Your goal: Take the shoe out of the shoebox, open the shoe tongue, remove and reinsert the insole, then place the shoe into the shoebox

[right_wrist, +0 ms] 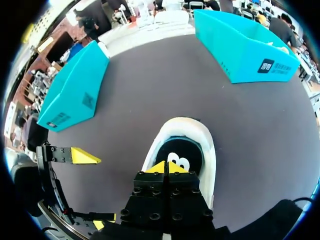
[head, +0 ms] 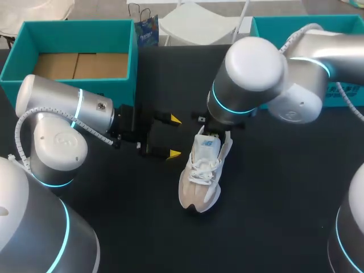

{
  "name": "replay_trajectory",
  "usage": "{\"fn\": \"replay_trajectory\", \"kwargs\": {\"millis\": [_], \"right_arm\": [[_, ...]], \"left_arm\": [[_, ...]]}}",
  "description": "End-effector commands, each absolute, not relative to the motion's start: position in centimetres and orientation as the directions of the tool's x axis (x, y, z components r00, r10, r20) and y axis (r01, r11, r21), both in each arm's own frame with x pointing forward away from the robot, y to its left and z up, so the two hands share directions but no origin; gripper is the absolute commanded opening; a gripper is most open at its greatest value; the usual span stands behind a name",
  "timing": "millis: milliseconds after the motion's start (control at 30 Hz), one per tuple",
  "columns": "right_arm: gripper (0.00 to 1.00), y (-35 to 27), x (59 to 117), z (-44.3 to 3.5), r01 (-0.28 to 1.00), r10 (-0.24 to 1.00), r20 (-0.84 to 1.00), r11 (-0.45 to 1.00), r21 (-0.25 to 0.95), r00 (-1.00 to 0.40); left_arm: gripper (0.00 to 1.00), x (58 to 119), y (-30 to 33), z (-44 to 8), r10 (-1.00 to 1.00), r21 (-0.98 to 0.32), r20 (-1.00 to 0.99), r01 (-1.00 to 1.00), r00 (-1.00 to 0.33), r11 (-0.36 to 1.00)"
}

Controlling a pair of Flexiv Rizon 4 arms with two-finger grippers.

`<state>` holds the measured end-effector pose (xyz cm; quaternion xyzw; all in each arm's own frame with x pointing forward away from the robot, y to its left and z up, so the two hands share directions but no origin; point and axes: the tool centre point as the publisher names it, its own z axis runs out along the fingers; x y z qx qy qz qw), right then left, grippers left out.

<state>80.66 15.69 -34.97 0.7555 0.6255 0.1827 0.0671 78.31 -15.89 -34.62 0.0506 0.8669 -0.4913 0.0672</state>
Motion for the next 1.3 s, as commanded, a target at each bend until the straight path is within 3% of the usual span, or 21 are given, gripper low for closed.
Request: {"fn": "replay_trajectory", "kwargs": {"millis": [33,833,1000,1300], "right_arm": [[0.00,16.9,81.1,-38.3,0.925,0.970,0.174,-0.216,0.312,0.168],[0.00,14.9,82.2,-42.7,0.971,0.984,0.116,-0.153,0.181,0.133],[0.00,13.8,80.0,-36.3,0.984,0.986,0.032,-0.163,0.077,0.161],[0.00,13.4,79.6,-35.0,0.981,0.985,0.023,-0.175,0.084,0.174]], "left_arm": [[1.00,78.3,-16.0,-34.6,0.023,-0.843,-0.166,0.154,-0.986,0.515],[1.00,78.3,-16.0,-34.6,0.023,-0.843,-0.166,0.154,-0.986,0.515],[1.00,78.3,-16.0,-34.6,0.023,-0.843,-0.166,0.154,-0.986,0.515],[1.00,78.3,-16.0,-34.6,0.023,-0.843,-0.166,0.154,-0.986,0.515]]}}
